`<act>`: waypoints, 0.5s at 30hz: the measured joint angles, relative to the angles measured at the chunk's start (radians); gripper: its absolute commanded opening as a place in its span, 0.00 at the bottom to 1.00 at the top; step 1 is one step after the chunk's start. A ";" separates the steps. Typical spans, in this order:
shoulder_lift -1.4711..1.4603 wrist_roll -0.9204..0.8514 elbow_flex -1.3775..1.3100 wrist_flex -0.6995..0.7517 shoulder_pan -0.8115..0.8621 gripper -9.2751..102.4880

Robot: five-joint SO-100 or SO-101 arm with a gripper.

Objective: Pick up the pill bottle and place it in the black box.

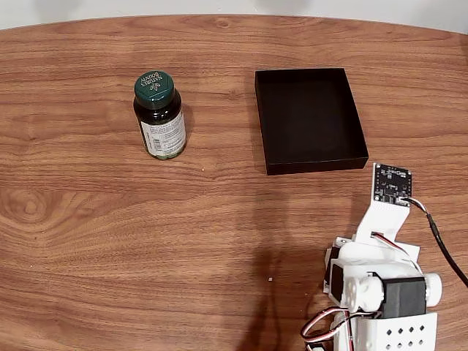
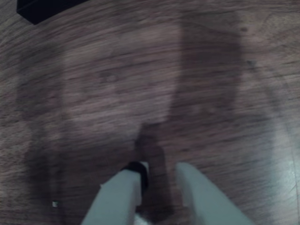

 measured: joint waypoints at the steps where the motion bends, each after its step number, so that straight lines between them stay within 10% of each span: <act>1: 0.000 0.000 0.000 0.000 0.000 0.16; 15: 0.000 0.066 0.000 0.002 -0.067 0.17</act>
